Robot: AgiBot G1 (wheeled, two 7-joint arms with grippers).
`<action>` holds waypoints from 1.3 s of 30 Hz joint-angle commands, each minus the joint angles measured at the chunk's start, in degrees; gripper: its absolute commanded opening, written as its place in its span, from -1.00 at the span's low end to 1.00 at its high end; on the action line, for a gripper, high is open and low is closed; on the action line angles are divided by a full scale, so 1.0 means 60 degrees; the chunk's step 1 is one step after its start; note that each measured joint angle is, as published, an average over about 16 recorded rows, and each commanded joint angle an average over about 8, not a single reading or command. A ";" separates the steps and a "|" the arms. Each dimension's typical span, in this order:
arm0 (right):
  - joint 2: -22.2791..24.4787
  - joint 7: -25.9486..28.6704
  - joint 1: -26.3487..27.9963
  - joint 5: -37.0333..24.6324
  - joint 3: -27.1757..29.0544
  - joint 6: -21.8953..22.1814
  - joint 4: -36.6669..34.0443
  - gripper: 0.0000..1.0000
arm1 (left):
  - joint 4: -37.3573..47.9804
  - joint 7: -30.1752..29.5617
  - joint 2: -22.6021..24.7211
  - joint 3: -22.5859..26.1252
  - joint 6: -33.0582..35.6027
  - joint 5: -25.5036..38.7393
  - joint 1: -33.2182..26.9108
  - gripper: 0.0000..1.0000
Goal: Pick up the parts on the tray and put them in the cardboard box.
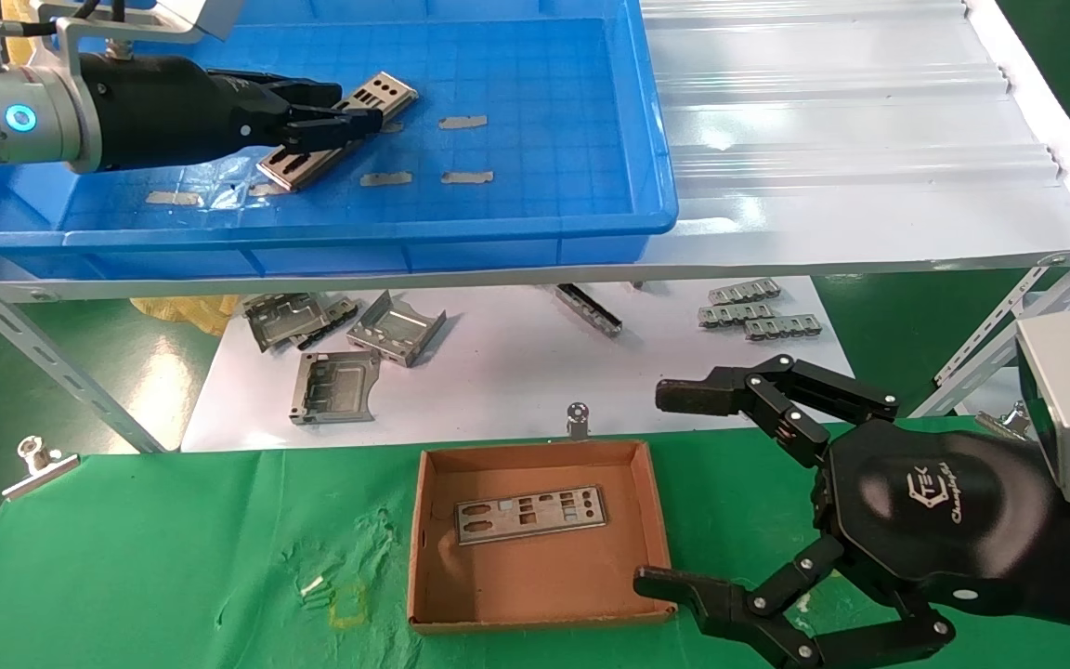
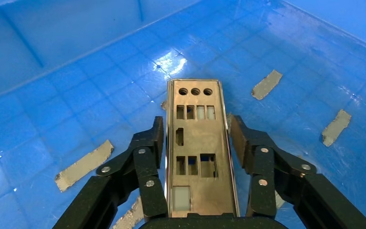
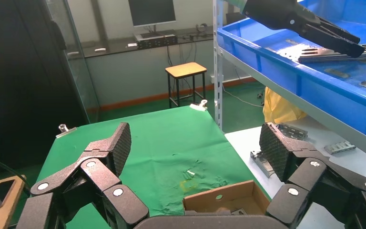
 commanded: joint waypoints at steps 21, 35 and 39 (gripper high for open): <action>0.0000 0.0000 0.0000 0.0000 0.0000 0.0000 0.0000 1.00 | -0.0055 0.0068 -0.0031 -0.0024 0.0135 -0.0033 -0.0010 -1.00; 0.0000 0.0000 0.0000 0.0000 -0.0001 0.0000 0.0000 1.00 | -0.0036 0.0088 -0.0055 -0.0017 0.0041 -0.0023 -0.0029 -1.00; 0.0000 0.0000 0.0000 0.0000 -0.0001 0.0000 0.0000 1.00 | -0.0058 0.0120 -0.0071 -0.0040 0.0028 -0.0056 -0.0038 -1.00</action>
